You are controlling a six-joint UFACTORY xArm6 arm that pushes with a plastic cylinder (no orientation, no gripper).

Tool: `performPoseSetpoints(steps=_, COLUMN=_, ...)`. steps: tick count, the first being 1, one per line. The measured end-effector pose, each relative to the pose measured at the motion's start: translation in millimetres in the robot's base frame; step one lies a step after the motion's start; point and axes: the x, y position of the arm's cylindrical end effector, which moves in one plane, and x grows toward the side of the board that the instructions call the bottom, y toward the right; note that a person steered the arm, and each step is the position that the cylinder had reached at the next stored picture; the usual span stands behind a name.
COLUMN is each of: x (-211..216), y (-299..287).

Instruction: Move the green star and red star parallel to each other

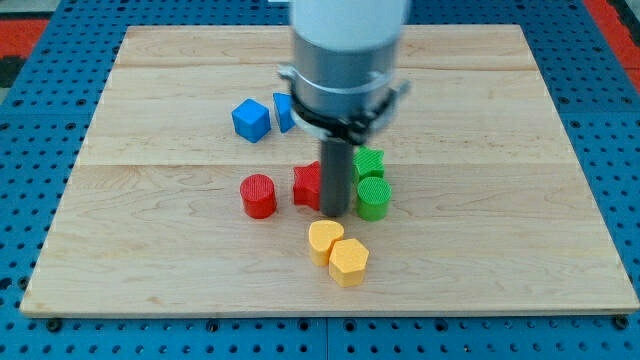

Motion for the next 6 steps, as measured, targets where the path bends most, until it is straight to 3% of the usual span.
performPoseSetpoints(steps=1, x=-17.2, y=-4.5)
performPoseSetpoints(steps=3, x=-39.4, y=64.8)
performPoseSetpoints(steps=5, x=-27.0, y=-109.0)
performPoseSetpoints(steps=6, x=-24.6, y=-70.1)
